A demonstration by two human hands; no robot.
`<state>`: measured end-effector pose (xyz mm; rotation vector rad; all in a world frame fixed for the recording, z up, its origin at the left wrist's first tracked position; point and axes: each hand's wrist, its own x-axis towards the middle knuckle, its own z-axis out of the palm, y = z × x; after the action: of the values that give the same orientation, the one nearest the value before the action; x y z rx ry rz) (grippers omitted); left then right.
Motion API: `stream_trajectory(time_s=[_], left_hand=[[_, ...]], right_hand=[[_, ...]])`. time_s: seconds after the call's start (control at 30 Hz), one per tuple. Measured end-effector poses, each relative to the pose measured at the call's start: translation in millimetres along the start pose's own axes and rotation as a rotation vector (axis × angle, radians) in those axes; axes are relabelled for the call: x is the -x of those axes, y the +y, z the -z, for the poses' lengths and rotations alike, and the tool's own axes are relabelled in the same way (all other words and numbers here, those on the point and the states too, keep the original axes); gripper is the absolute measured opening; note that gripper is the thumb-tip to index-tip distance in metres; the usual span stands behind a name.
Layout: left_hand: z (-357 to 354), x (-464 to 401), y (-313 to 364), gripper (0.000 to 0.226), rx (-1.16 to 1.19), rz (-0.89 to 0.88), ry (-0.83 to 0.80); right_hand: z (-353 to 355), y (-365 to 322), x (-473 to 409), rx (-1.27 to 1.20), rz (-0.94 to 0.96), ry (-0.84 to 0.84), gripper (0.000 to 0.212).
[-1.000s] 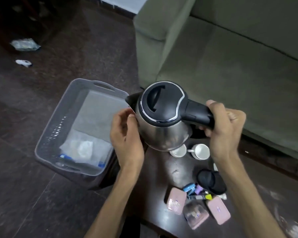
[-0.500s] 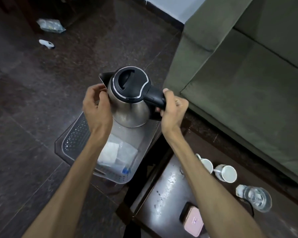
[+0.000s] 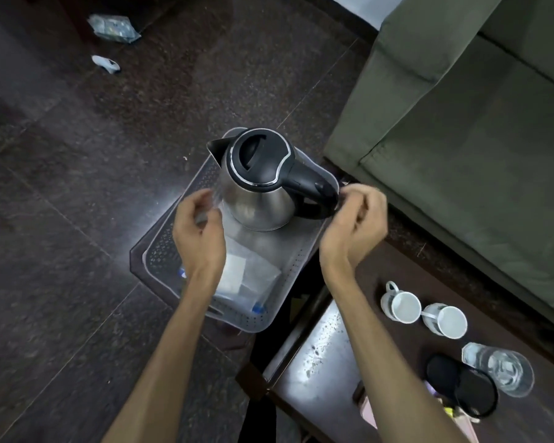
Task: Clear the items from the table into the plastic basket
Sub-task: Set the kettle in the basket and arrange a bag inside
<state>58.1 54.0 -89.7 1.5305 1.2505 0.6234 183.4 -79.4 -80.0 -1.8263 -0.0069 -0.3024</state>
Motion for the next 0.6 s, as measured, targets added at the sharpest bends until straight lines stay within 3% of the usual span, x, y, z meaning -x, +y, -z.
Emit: stream_trajectory(time_s=[0.03,0.1,0.2,0.3,0.37,0.43,0.53,0.6], left_hand=[[4.7,5.6,-5.0,0.032,0.013,0.034,0.039],[16.3,16.8,-16.0,0.03,0.036,0.105,0.108],[31.7,36.8,-32.8,0.027,0.012,0.162,0.155],[41.5,52.0,-44.0,0.027,-0.024,0.19,0.155],[43.8,56.3,-47.2,0.027,-0.053,0.188,0.131],[42.5,57.4,-47.8,0.027,-0.07,0.192,0.114],[39.4,57.7,-45.9,0.027,-0.066,0.202,0.12],[39.1,57.5,-42.9,0.025,-0.046,0.208,0.158]], right_hand=[[8.4,-0.4,11.5,0.034,0.022,0.042,0.019],[19.2,-3.1,44.6,0.084,0.054,-0.074,0.016],[13.1,-0.7,87.4,0.342,-0.021,-0.615,0.012],[-7.1,9.8,108.6,0.758,0.004,-1.022,0.047],[-20.3,13.6,113.2,0.918,0.072,-1.086,0.059],[-29.2,15.7,113.1,0.981,0.095,-1.083,0.057],[-30.2,12.4,104.9,0.87,0.014,-1.057,0.024],[-22.4,8.9,95.1,0.733,-0.143,-1.022,0.012]])
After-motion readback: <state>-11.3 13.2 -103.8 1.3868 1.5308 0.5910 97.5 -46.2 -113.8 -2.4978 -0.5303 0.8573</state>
